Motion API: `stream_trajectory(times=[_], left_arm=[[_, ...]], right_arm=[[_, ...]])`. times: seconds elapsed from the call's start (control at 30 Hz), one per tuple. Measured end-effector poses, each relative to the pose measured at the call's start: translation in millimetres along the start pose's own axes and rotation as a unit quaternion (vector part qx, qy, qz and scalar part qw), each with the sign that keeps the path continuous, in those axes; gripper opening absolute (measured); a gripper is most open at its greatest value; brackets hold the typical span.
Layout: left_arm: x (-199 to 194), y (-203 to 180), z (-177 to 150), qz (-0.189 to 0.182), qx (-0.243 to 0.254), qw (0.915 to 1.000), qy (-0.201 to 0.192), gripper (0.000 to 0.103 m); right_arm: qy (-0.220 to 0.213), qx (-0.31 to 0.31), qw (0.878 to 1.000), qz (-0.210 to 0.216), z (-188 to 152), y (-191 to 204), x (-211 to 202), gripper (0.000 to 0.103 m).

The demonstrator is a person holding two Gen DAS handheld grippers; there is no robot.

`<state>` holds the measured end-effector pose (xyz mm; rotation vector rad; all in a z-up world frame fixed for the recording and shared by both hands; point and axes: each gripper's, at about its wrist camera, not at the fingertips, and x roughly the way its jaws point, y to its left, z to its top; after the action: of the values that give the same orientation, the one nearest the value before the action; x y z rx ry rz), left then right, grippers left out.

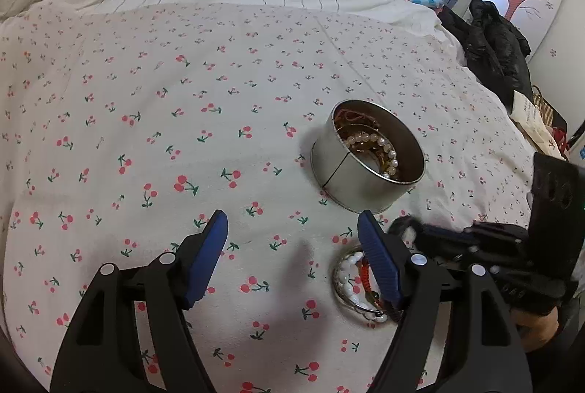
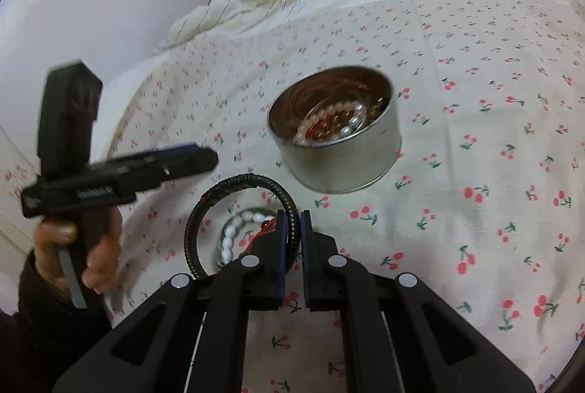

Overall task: Organize jewelry
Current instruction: 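Move the right tool to the black leather bracelet beside the tin, then grasp the silver bangle with the left tool while the right tool grasps the black leather bracelet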

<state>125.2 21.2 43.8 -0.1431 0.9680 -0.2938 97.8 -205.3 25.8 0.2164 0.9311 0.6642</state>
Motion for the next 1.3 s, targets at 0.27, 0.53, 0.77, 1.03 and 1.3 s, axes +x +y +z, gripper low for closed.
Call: stream_trajectory(times=[0.27,0.53,0.77,1.03,1.3], left_arm=[[13.4,-11.4,-6.2,-0.004,0.033,0.999,0.03,0.07],[34.6,-18.2,-14.2,-0.04,0.035,0.9955,0.078,0.07],[42.0,-19.5,-18.1,-0.112,0.013,0.9888,0.097,0.005],[25.4,-8.6,-12.6,-0.171,-0.023,0.9826,0.068,0.0],[48.6,-14.3,-17.8,-0.112,-0.007,0.9871,0.114,0.02]], right_arm=[[-0.006,-0.013,0.991,-0.132,5.6,-22.7,-17.1,0.008],[0.029,0.001,0.986,-0.163,0.8,-41.2,0.5,0.012],[0.03,0.011,0.988,-0.154,0.3,-43.5,5.9,0.015],[0.029,0.013,0.988,-0.149,-0.1,-42.6,6.3,0.02],[0.032,0.004,0.989,-0.147,-1.0,-38.1,8.8,0.029]])
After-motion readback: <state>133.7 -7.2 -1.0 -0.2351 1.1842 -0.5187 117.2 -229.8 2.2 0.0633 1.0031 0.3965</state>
